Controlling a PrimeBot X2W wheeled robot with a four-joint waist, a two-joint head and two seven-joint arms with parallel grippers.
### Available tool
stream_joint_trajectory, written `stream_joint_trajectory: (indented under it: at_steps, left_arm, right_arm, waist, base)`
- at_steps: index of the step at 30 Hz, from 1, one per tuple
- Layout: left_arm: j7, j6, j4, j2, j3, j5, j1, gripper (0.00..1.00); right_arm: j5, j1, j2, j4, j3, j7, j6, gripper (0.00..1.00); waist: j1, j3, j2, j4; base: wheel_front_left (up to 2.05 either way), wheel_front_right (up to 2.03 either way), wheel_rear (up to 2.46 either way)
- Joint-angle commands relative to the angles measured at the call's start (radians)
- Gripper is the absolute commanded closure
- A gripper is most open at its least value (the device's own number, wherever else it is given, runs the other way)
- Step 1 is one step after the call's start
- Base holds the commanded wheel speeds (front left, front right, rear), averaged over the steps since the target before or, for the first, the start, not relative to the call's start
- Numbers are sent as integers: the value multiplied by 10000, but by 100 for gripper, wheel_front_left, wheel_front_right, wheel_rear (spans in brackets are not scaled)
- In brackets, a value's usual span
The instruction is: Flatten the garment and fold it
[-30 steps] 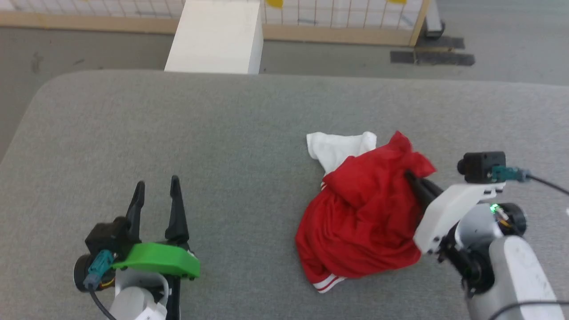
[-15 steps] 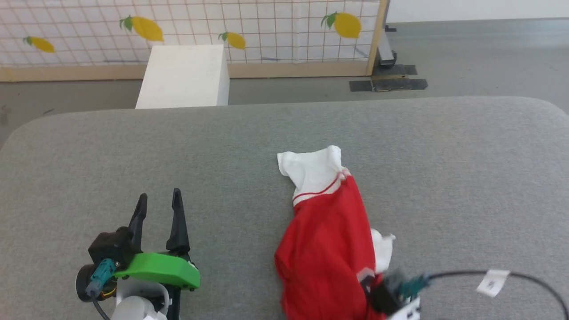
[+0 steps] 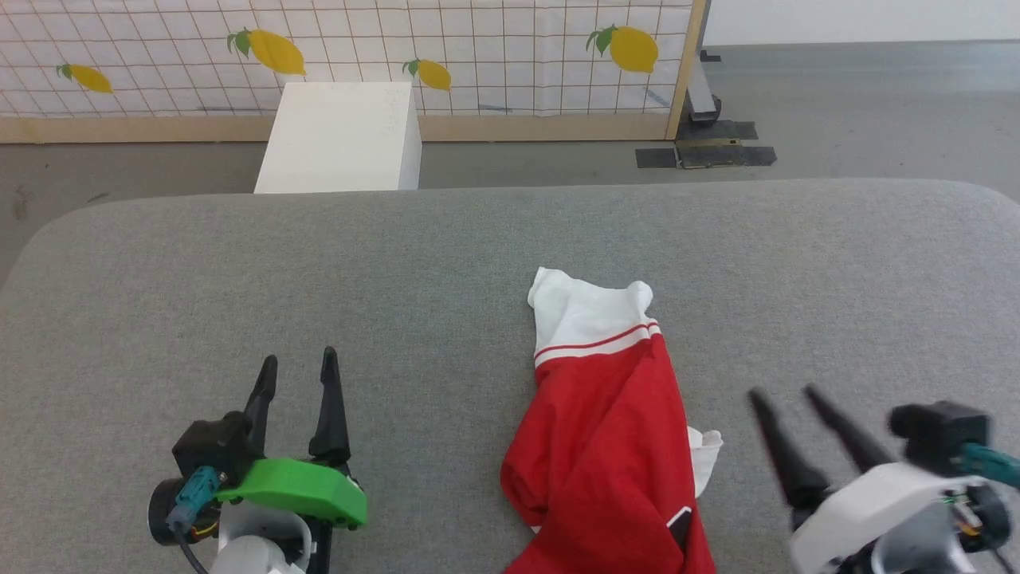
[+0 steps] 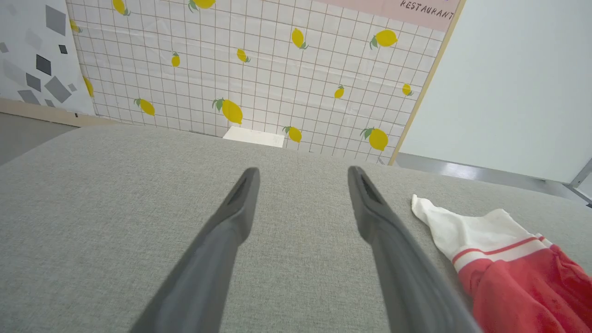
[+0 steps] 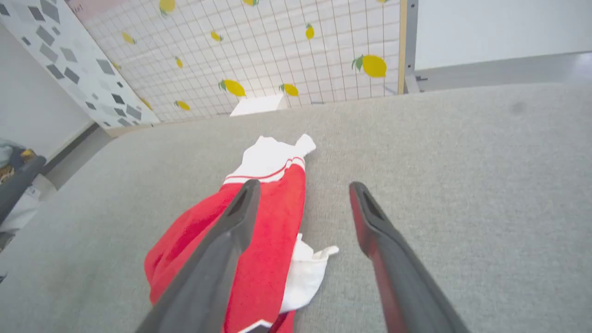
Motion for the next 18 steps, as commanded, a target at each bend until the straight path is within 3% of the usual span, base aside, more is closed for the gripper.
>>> stream_joint_trajectory:
  at_steps: [1,4,7,12,18]
  left_arm:
    - [-38,-86,31,-44,-116,71,42,0]
    - [-38,-142,89,-45,-614,-58,-169,0]
    - [37,-234,335,-45,-1782,-256,-683,0]
    - [849,-267,870,-46,-4128,-1205,-2070,0]
    - [3016,367,1778,-46,-6535,-2771,-3963,0]
  right_arm:
    - [-83,-241,17,228,-327,-819,-13,0]
    - [-497,-448,20,881,-990,-2180,-13,0]
    - [-777,-622,21,1593,-1335,-2960,-13,0]
    - [-746,-972,22,2312,-1281,-3377,-13,0]
    - [-669,-1423,23,2651,-997,-3507,-13,0]
  waist:
    - [0,-4,0,-12]
    - [0,49,0,-32]
    - [0,193,0,-97]
    - [0,562,0,-389]
    - [0,1034,0,-999]
  base:
    - [0,0,0]
    - [0,0,0]
    - [0,0,0]
    - [0,0,0]
    - [0,0,0]
